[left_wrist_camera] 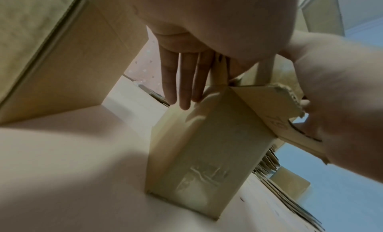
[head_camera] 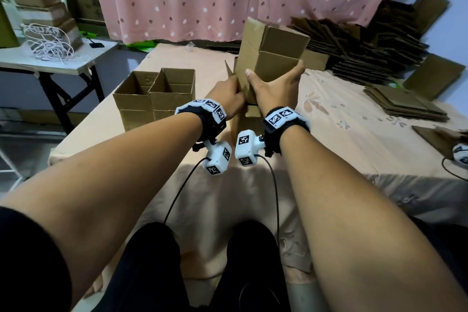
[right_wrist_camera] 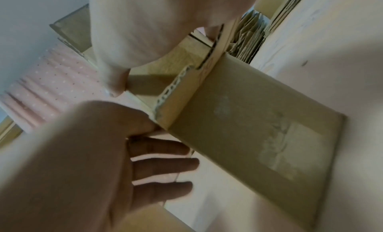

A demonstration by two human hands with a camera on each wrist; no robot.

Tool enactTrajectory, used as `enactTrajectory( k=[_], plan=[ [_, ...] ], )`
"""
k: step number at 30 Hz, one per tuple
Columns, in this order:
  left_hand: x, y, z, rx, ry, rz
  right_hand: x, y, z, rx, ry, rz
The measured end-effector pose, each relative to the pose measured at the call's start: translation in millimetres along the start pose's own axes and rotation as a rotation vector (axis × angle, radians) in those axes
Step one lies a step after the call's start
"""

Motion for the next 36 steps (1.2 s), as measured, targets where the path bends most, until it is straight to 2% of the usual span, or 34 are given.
enactTrajectory(
  k=[6,11,13,18,22,26,30,32,34,36],
  plan=[
    [9.5,0.5,4.0,-0.176,-0.157,0.006,-7.9,-5.7,14.2,0.044,-0.084,-0.1],
    [5.5,9.1,-4.9,-0.378,-0.296,0.14,-10.8,-2.6,18.1,0.05,-0.068,-0.124],
    [-1.2,14.1,-9.6,-0.389,-0.31,0.219,-14.3,-3.9,19.5,0.05,-0.041,-0.15],
    [-20.9,21.7,-15.1,-0.364,-0.356,0.286,-19.0,-3.6,16.3,0.053,0.107,-0.229],
    [-23.2,24.2,-16.9,-0.39,-0.377,0.251,-8.0,12.1,4.0,-0.003,0.332,-0.279],
    [-22.8,32.9,-18.8,-0.416,-0.552,0.107,14.1,43.8,-15.3,0.042,0.464,-0.165],
    [-28.7,40.4,-23.2,-0.377,-0.905,-0.13,33.4,77.1,-24.9,0.167,0.588,-0.007],
    [-27.3,52.9,-23.6,-0.385,-1.015,-0.164,39.2,87.3,-19.6,0.258,0.608,0.056],
    [-30.4,55.7,-24.6,-0.364,-1.008,-0.148,41.1,89.7,-11.1,0.33,0.632,0.109],
    [-31.6,64.1,-23.7,-0.293,-1.042,-0.128,36.4,88.6,-0.9,0.357,0.672,0.18]
  ],
)
Point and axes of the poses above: each hand's wrist, its own y-axis towards the middle knuckle, its own z-axis out of the palm, x = y × z, the point moved 2 cm from there along y, towards the middle knuckle, and after that the axes turned 3 degrees about y, right-handed, at the moved point
